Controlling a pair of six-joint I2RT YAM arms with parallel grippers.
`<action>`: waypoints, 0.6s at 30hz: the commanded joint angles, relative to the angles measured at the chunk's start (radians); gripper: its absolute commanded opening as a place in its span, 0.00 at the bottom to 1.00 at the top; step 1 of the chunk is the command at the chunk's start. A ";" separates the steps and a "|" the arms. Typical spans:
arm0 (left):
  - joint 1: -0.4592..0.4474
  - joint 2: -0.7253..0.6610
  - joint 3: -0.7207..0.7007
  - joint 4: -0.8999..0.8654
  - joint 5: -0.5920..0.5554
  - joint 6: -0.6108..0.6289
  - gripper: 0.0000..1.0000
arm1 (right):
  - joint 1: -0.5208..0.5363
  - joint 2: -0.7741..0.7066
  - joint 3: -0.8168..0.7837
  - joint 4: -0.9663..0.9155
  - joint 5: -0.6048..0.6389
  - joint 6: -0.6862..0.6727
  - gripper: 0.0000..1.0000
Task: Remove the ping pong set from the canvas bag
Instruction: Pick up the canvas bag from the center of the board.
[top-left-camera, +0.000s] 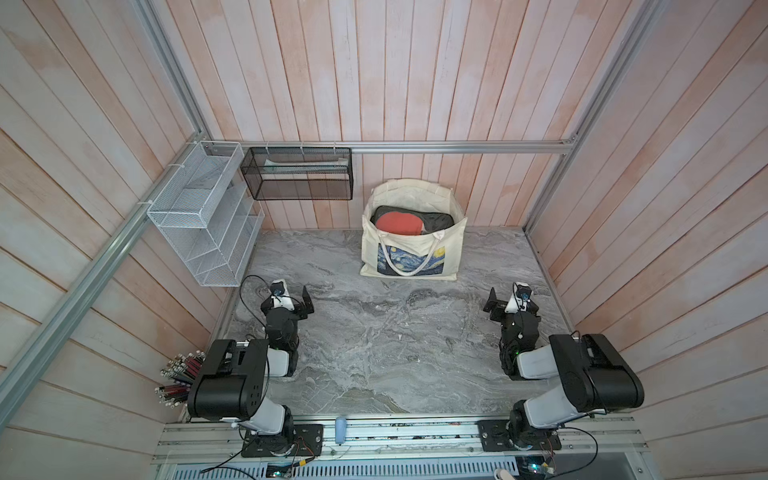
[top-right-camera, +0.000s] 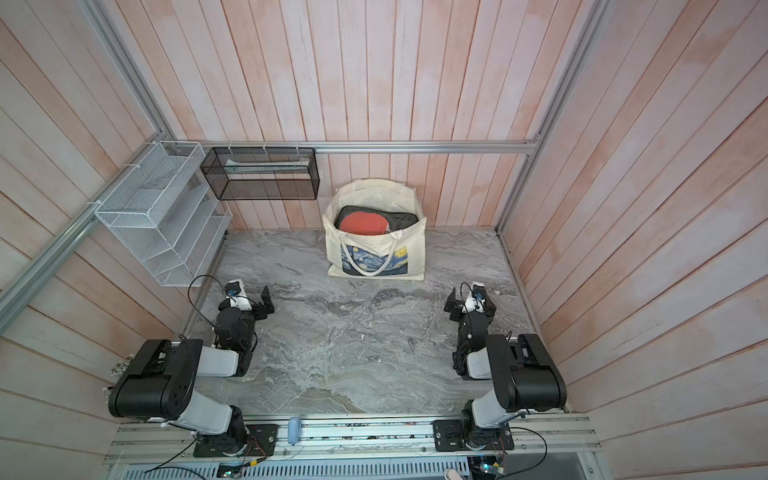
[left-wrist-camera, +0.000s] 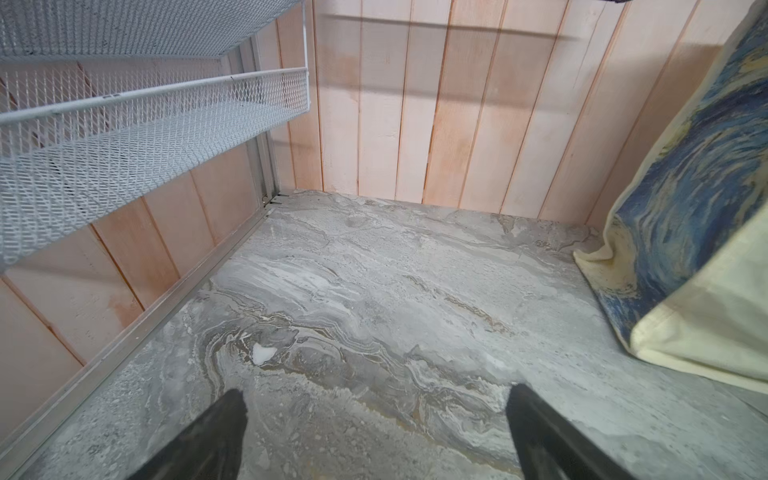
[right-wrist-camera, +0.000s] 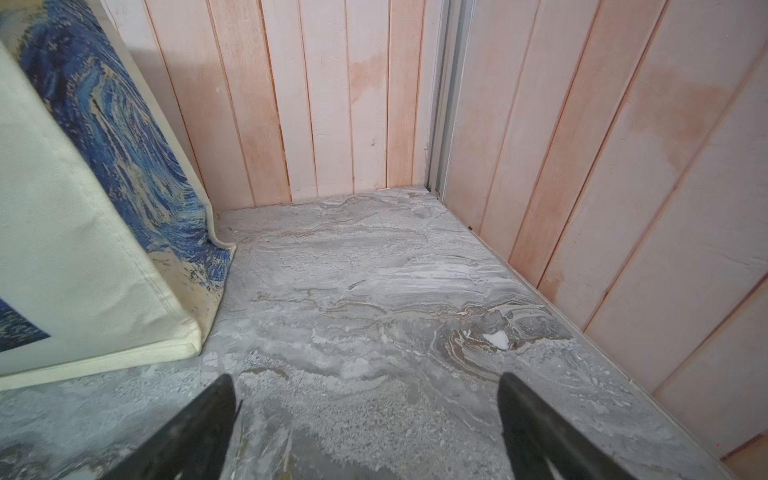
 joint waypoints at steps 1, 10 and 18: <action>0.005 0.008 0.007 0.014 -0.008 0.003 1.00 | 0.007 0.001 0.016 0.000 0.015 0.004 0.98; 0.005 0.009 0.012 0.007 -0.009 0.001 1.00 | 0.006 0.001 0.015 0.000 0.015 0.004 0.98; 0.005 0.009 0.011 0.007 -0.008 0.001 1.00 | 0.005 0.000 0.017 -0.002 0.014 0.004 0.98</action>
